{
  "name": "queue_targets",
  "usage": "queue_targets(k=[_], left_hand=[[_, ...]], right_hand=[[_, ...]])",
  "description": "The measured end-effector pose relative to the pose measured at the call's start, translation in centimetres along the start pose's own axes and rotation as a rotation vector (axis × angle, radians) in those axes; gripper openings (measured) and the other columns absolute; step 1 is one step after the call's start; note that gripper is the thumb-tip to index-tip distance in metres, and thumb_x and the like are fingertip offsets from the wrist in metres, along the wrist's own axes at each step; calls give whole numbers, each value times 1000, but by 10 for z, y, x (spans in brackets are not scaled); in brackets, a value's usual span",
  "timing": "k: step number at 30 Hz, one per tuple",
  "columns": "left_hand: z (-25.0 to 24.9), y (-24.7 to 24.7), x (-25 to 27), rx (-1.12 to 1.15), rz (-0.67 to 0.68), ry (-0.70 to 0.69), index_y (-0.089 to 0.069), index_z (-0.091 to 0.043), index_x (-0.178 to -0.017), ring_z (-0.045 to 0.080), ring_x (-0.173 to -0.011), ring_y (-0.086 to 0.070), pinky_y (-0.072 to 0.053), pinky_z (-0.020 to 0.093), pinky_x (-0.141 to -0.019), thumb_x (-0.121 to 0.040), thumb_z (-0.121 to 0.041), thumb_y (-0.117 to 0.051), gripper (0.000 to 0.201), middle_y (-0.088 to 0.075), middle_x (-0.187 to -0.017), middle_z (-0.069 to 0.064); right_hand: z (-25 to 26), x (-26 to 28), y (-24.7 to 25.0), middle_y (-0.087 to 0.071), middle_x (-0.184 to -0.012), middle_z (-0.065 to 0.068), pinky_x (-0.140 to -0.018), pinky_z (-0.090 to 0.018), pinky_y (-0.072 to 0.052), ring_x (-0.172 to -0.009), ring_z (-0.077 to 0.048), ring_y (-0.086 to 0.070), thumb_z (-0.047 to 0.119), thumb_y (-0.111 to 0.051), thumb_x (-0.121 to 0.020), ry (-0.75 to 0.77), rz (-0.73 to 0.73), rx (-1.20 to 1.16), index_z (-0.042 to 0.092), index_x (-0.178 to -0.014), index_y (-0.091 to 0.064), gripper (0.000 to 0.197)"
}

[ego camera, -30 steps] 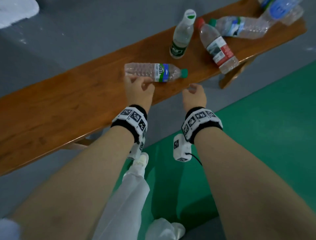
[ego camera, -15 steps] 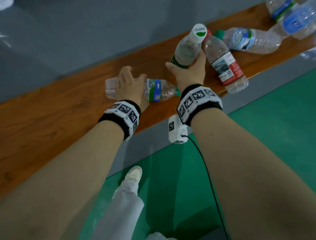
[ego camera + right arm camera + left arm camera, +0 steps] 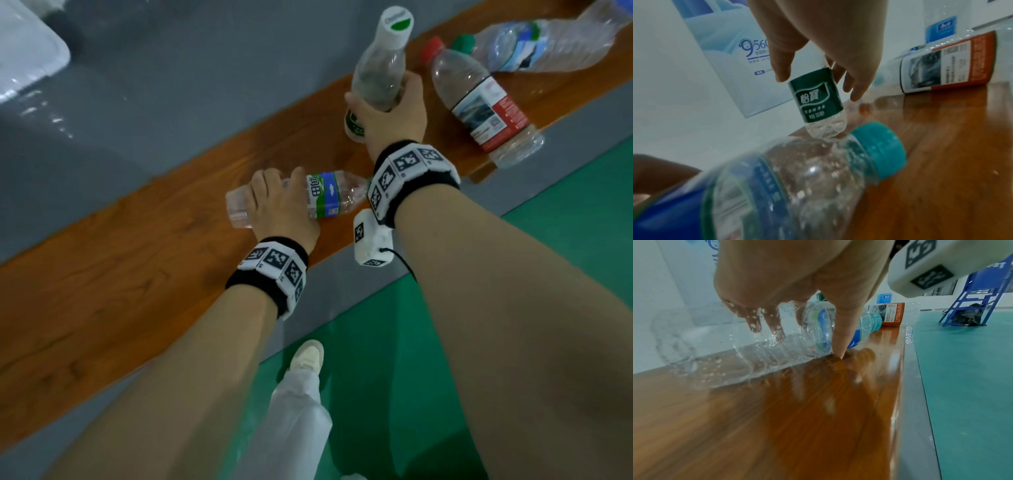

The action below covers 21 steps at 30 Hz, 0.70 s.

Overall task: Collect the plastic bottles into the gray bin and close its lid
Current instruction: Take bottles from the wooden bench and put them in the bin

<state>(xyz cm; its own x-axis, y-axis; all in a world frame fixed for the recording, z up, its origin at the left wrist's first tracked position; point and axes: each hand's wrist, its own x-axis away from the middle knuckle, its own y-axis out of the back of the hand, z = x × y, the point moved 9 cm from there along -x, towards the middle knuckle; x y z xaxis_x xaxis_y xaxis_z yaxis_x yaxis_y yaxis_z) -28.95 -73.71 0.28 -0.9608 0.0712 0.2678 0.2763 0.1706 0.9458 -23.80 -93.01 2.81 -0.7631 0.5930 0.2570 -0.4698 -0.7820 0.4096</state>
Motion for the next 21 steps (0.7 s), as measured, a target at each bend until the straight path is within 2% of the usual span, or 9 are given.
queue_targets(k=[2,4,6,8,10,16,19,21], left_hand=[[3,-1,4,1,-10,14,-40,-26,-134,32,-128,-32,-22,44,-110,-76,-23,-67,65,-41,-129,10],[5,-3,9,17,-5,44,-40,-26,-133,33,-126,-34,-23,44,-109,-76,-24,-66,64,-41,-128,11],[7,-6,16,22,9,78,-40,-25,-133,34,-125,-35,-23,43,-109,-75,-25,-65,63,-41,-128,13],[5,-11,27,1,24,94,-40,-25,-131,34,-124,-36,-23,43,-108,-73,-24,-66,64,-41,-127,13],[-2,-16,42,-19,31,93,-40,-24,-129,33,-121,-39,-25,42,-106,-74,-24,-68,62,-43,-124,13],[-34,-36,100,18,104,97,-42,-23,-128,35,-119,-39,-24,44,-106,-78,-31,-68,57,-43,-125,14],[-59,-63,137,7,203,76,-43,-23,-127,33,-122,-39,-25,41,-106,-77,-36,-71,59,-43,-128,14],[-78,-87,162,5,256,51,-43,-24,-127,33,-125,-38,-26,42,-108,-75,-40,-71,61,-44,-130,15]], right_hand=[[-8,10,5,-59,-113,7,-53,5,-38,-89,2,-55,26,-78,-76,-7,-3,-55,16,-126,-51,58],[-17,23,11,-60,-112,5,-50,4,-39,-84,5,-54,25,-78,-75,-18,-2,-88,15,-122,-52,54],[-26,33,20,-60,-111,6,-59,-1,-45,-88,3,-57,29,-79,-74,-34,-16,-112,16,-117,-52,53],[-34,44,33,-59,-112,5,-79,-15,-53,-96,-2,-59,37,-79,-71,-62,-42,-152,19,-119,-52,58],[-39,57,52,-58,-113,2,-87,-28,-55,-100,-8,-60,44,-77,-68,-73,-85,-200,21,-119,-52,61],[-65,95,118,-58,-111,-4,-85,-35,-57,-95,-13,-63,54,-74,-63,-97,-186,-269,21,-116,-56,66],[-95,125,161,-60,-109,-4,-84,-35,-57,-93,-13,-64,64,-70,-55,-131,-251,-288,21,-117,-56,77],[-122,146,191,-60,-109,-4,-84,-37,-57,-93,-14,-64,64,-70,-55,-172,-294,-308,19,-119,-55,80]])
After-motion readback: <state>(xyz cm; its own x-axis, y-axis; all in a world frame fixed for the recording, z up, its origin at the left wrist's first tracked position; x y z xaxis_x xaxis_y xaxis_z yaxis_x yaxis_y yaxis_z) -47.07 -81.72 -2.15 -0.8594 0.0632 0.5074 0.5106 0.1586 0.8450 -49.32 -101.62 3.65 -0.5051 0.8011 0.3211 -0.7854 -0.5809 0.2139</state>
